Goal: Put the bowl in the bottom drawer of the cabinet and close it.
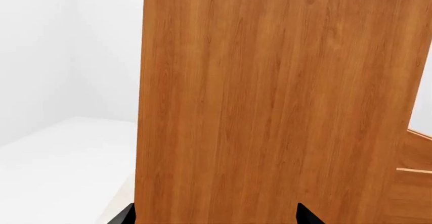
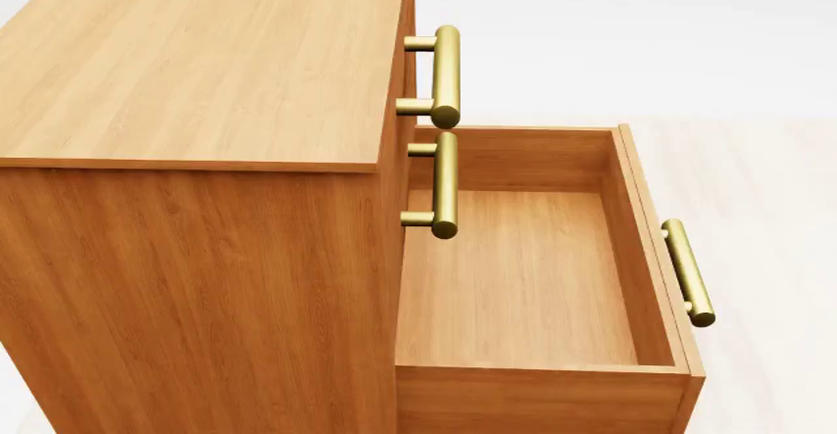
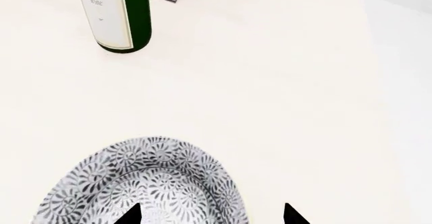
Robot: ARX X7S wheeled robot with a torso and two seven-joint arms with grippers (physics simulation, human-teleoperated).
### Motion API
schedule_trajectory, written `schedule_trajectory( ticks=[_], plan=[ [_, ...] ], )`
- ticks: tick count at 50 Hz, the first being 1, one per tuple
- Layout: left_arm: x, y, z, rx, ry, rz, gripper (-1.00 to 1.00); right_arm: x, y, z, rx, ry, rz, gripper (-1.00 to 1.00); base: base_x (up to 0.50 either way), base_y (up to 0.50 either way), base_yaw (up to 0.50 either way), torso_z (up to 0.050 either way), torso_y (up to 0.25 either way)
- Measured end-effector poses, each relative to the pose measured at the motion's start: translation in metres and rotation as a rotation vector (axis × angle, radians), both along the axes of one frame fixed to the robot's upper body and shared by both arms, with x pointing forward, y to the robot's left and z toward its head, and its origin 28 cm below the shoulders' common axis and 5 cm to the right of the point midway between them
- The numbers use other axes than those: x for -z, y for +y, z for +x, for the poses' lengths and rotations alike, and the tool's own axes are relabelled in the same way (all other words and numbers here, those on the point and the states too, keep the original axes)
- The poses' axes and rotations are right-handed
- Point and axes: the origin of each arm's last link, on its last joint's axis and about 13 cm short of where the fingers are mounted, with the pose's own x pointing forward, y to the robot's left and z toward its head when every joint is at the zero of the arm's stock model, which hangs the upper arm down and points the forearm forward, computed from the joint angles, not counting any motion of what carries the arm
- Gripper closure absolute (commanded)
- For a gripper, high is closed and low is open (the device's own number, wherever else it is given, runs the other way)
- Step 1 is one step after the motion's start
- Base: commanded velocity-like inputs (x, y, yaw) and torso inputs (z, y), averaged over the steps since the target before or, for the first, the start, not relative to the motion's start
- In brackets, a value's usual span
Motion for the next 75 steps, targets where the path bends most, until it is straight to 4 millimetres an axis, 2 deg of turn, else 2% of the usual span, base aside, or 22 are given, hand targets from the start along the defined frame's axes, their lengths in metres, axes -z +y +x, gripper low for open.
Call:
schedule_trajectory(
  ticks=[47, 48, 62, 75],
  plan=[
    [-0.001, 0.0, -0.001, 0.0, 0.0, -0.002, -1.0, 0.014, -0.003, 0.002, 0.033, -0.004, 0.167, -1.0, 0.0, 0.0, 0.0, 0.0, 0.0],
    [-0.001, 0.0, -0.001, 0.0, 0.0, -0.002, -1.0, 0.014, -0.003, 0.002, 0.031, -0.004, 0.17, 1.0, 0.0, 0.0, 0.0, 0.0, 0.0],
    [0.0, 0.0, -0.001, 0.0, -0.001, -0.003, -1.0, 0.01, -0.003, -0.001, -0.003, -0.032, 0.14, 1.0, 0.0, 0.0, 0.0, 0.0, 0.0],
    [0.0, 0.0, -0.001, 0.001, -0.001, -0.003, -1.0, -0.005, 0.002, 0.002, -0.108, -0.147, 0.015, 1.0, 0.0, 0.0, 0.0, 0.0, 0.0]
  ],
)
